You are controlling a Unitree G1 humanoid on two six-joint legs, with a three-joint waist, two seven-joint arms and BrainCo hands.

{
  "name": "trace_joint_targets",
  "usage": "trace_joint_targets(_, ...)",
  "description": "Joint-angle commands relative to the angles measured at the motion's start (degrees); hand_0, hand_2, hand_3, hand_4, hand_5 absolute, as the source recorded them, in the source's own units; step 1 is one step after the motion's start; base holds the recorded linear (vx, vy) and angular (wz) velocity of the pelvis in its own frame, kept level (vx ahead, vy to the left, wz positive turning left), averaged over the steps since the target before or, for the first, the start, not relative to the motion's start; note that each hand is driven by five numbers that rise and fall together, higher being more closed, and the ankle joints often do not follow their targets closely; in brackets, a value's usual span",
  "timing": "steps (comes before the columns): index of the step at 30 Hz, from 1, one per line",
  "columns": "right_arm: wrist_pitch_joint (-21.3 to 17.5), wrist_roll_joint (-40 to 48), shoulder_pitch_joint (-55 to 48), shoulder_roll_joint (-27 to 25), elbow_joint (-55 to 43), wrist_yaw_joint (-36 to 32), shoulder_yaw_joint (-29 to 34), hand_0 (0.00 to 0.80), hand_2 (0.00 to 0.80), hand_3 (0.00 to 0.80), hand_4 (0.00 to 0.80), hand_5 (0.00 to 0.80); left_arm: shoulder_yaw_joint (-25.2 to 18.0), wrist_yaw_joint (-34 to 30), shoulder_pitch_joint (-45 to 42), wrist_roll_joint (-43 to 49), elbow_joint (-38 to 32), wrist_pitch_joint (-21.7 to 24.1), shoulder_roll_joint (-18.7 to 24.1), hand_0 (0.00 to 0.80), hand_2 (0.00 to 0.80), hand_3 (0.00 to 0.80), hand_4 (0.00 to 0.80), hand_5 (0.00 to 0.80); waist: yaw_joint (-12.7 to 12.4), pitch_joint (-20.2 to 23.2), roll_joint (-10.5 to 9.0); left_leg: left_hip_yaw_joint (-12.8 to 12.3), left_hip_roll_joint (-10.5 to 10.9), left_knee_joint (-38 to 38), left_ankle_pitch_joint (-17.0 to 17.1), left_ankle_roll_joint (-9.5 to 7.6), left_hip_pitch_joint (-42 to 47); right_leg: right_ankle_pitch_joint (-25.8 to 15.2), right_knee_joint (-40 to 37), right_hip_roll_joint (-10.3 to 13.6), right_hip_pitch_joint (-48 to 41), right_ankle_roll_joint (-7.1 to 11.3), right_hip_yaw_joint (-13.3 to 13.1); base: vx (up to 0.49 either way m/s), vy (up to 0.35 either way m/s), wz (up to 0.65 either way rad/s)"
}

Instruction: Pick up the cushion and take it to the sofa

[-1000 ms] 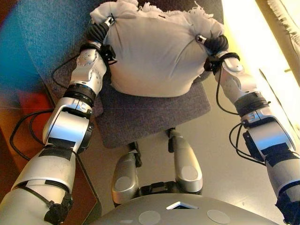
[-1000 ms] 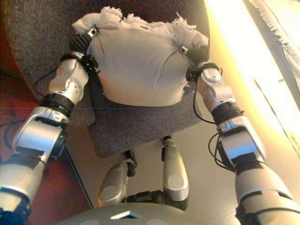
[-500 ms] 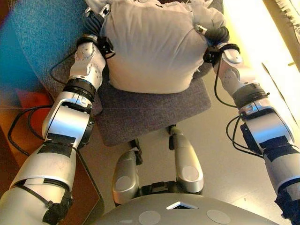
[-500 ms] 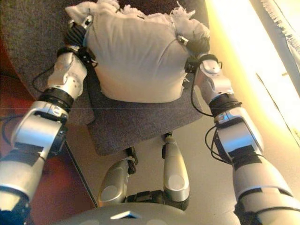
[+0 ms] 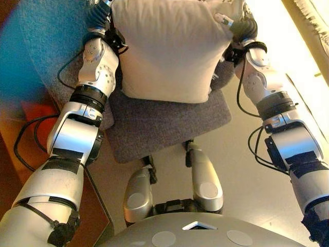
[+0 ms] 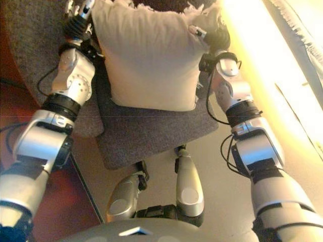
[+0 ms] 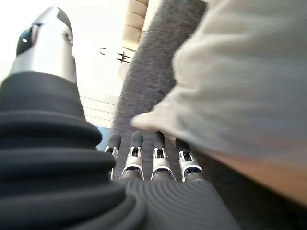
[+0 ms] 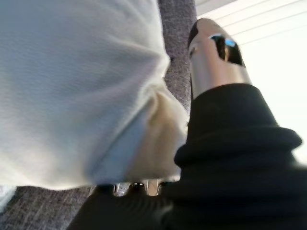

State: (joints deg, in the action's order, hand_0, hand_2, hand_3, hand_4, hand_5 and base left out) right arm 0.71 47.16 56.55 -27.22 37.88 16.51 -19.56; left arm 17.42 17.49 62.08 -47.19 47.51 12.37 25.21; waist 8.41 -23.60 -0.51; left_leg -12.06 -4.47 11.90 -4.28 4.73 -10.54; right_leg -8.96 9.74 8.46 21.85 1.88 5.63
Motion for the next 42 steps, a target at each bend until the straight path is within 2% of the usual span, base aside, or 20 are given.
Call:
trace_joint_targets(1,-4.55,0.33,-1.36,-2.43,-3.8,1.14,4.52,0.0,0.0,0.0,0.0,0.0,-2.01,1.38,-0.95,4.45,-4.67,3.59,4.37,0.0,0.0,0.0,0.0,0.0,-0.98,3.65,0.62,0.43,0.02,-0.17,-3.12,-0.2,2.37,10.25,7.5,1.4,0.3,5.38,1.09,0.062,0.005,0.07)
trace_joint_targets(5,-5.41,1.29,-2.16,-4.02,-1.82,1.56,6.01,0.0,0.0,0.0,0.0,0.0,-2.92,-0.76,-1.86,-0.09,-4.6,3.72,6.67,0.0,0.0,0.0,0.0,0.0,-1.27,5.44,0.56,0.15,0.07,-0.83,-3.22,-0.18,4.26,10.52,6.09,1.85,-2.57,5.58,1.76,0.059,0.016,0.06)
trace_joint_targets(10,-4.93,1.93,-6.22,-5.07,-2.96,-0.39,8.8,0.0,0.0,0.0,0.0,0.0,-4.79,-7.65,-6.79,-3.49,-8.94,2.66,6.14,0.0,0.0,0.0,0.0,0.0,-1.74,7.5,0.34,0.02,0.5,-2.08,-2.78,-0.23,6.01,10.15,2.97,1.57,-6.5,5.48,2.6,0.029,0.02,0.05)
trace_joint_targets(13,-4.71,0.51,-14.22,-4.14,-9.51,-2.64,11.98,0.0,0.0,0.0,0.0,0.0,-8.05,-11.47,-15.22,-2.45,-16.19,2.5,3.85,0.0,0.0,0.0,0.0,0.0,-2.03,9.15,-0.02,0.08,0.88,-2.77,-2.87,-0.6,7.57,9.92,0.82,1.03,-9.38,5.36,2.61,0.069,0.02,0.0)
trace_joint_targets(18,-6.12,-1.64,-32.68,1.43,-23.24,-10.13,18.27,0.0,0.0,0.0,0.0,0.0,-12.54,-15.59,-33.35,-0.03,-31.6,2.86,-1.99,0.0,0.0,0.0,0.0,0.0,-2.5,12.38,-0.81,0.16,1.23,-3.92,-3.19,-1.43,10.99,9.63,-2.7,-0.01,-14.91,5.19,2.34,0.105,0.001,-0.04)
trace_joint_targets(20,-6.45,-2.73,-38.45,4.2,-26.48,-13.15,19.45,0.0,0.0,0.0,0.0,0.0,-12.9,-17.61,-39.28,1.12,-35.58,2.84,-5.17,0.0,0.0,0.0,0.0,0.0,-2.63,14.06,-1.17,-0.02,1.44,-4.24,-3.35,-1.79,12.21,9.29,-4.1,-0.47,-16.79,5.28,2.04,0.083,0.021,0.03)
trace_joint_targets(24,-6.47,-2.46,-45.82,6.73,-30.38,-16.21,21.3,0.0,0.0,0.0,0.0,0.0,-13.1,-19.84,-46.69,3.16,-41.56,1.33,-7.42,0.0,0.0,0.0,0.0,0.0,-3.02,16.17,-1.53,-0.72,1.62,-6.32,-2.97,-2.08,14.63,8.3,-7.64,-1.8,-19.9,5.14,2.38,-0.001,0.035,0.04)
trace_joint_targets(30,-8.91,-7.71,-53.25,11.61,-32.46,-19.42,19.73,0.0,0.0,0.0,0.0,0.0,-13.87,-22.5,-55.32,3.16,-44.71,0.39,-8.3,0.0,0.0,0.0,0.0,0.0,-3.71,17.81,-1.31,-1.35,1.88,-9.43,-1.39,-1.82,16.65,7.25,-11.71,-3.55,-23.43,4.54,2.78,-0.063,0.048,-0.04)
trace_joint_targets(36,-9.59,-11.17,-58.16,12.15,-30.36,-23.72,16.32,0.0,0.0,0.0,0.0,0.0,-13.25,-25.01,-62.11,5.16,-43.39,0.63,-8.27,0.0,0.0,0.0,0.0,0.0,-4.66,17.78,-1.42,-1.11,2.68,-10.35,-0.95,-1.94,16.81,6.49,-13.67,-4.2,-24.49,4.27,3.35,-0.093,0.039,0.01)
trace_joint_targets(38,-8.22,-9.25,-59.41,11.67,-30.32,-26.19,14.89,0.0,0.0,0.0,0.0,0.0,-13.0,-26.35,-64.5,3.22,-42.68,0.21,-8.25,0.0,0.0,0.0,0.0,0.0,-5.15,17.6,-1.54,-1.0,2.88,-10.46,-0.89,-2.04,16.8,6.44,-13.89,-4.14,-24.76,4.31,3.52,-0.076,0.025,0.01)
trace_joint_targets(40,-3.73,-0.45,-61.15,12.85,-30.23,-32.38,13.92,0.0,0.0,0.0,0.0,0.0,-13.58,-28.84,-66.85,2.26,-42.14,0.29,-8.57,0.0,0.0,0.0,0.0,0.0,-5.64,17.49,-1.65,-0.94,2.99,-10.6,-0.79,-2.08,16.88,6.47,-13.96,-4.0,-25.05,4.32,3.89,-0.046,0.018,0.04)
trace_joint_targets(42,-3.5,1.26,-62.65,14.34,-28.92,-34.65,12.8,0.0,0.0,0.0,0.0,0.0,-13.24,-29.69,-68.72,3.17,-41.51,1.94,-8.81,0.0,0.0,0.0,0.0,0.0,-6.17,17.32,-1.59,-0.65,3.09,-11.03,-0.54,-2.1,16.86,6.49,-14.11,-4.01,-25.32,4.26,4.23,-0.04,0.018,0.06)
